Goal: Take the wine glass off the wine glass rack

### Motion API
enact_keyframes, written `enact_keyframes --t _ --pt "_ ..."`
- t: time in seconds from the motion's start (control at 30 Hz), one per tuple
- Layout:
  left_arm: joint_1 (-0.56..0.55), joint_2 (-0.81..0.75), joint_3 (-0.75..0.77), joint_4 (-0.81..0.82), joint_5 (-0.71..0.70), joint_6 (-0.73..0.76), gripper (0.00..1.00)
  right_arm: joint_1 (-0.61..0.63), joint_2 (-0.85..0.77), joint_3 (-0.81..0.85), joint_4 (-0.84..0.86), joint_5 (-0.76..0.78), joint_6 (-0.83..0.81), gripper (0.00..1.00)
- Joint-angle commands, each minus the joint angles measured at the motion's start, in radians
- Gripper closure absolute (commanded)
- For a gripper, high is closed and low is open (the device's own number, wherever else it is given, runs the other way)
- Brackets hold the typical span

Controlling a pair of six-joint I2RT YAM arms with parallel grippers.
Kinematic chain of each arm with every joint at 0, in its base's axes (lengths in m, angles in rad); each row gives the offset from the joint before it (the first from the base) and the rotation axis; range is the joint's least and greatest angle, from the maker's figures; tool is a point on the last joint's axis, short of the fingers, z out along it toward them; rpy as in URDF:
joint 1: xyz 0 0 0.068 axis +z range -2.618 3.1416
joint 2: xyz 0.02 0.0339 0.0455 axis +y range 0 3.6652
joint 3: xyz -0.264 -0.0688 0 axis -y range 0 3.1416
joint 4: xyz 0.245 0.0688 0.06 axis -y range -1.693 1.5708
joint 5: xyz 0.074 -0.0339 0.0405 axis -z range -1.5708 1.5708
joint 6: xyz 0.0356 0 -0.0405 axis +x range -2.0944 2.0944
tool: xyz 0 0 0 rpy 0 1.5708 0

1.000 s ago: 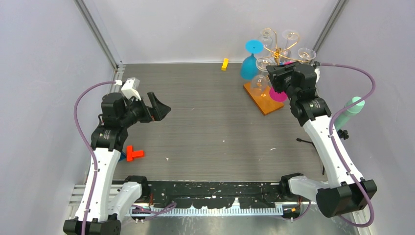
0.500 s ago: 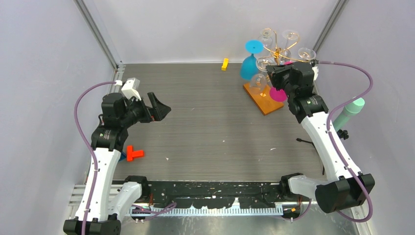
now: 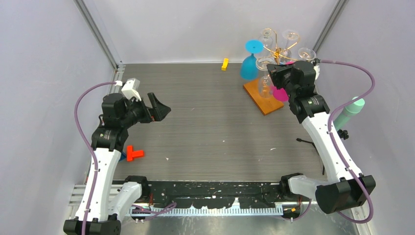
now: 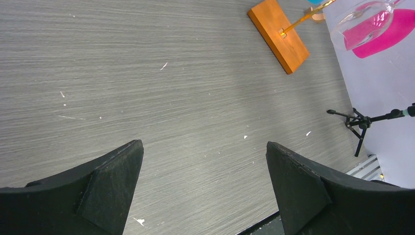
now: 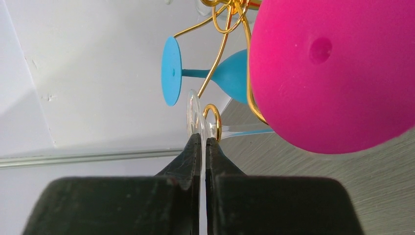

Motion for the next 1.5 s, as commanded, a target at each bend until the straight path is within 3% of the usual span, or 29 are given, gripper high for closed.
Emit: enact_keyframes --t 0.0,0.63,1.0,1.47 --pt "-0.004 -0.015 -0.003 0.042 -0.006 0.004 0.00 0.005 -0.050 0.012 0.080 0.003 0.031 1.00" --pt "-0.005 -0.013 0.004 0.039 -0.007 0.002 0.00 0.006 0.026 -0.009 0.272 -0.133 0.096 1.00" --pt "-0.005 -0.007 0.008 0.043 -0.001 -0.004 0.00 0.018 0.081 0.025 0.319 -0.007 0.030 1.00" --pt "-0.005 -0.002 0.002 0.045 -0.009 -0.004 0.00 0.038 -0.047 -0.027 0.254 0.228 0.031 1.00"
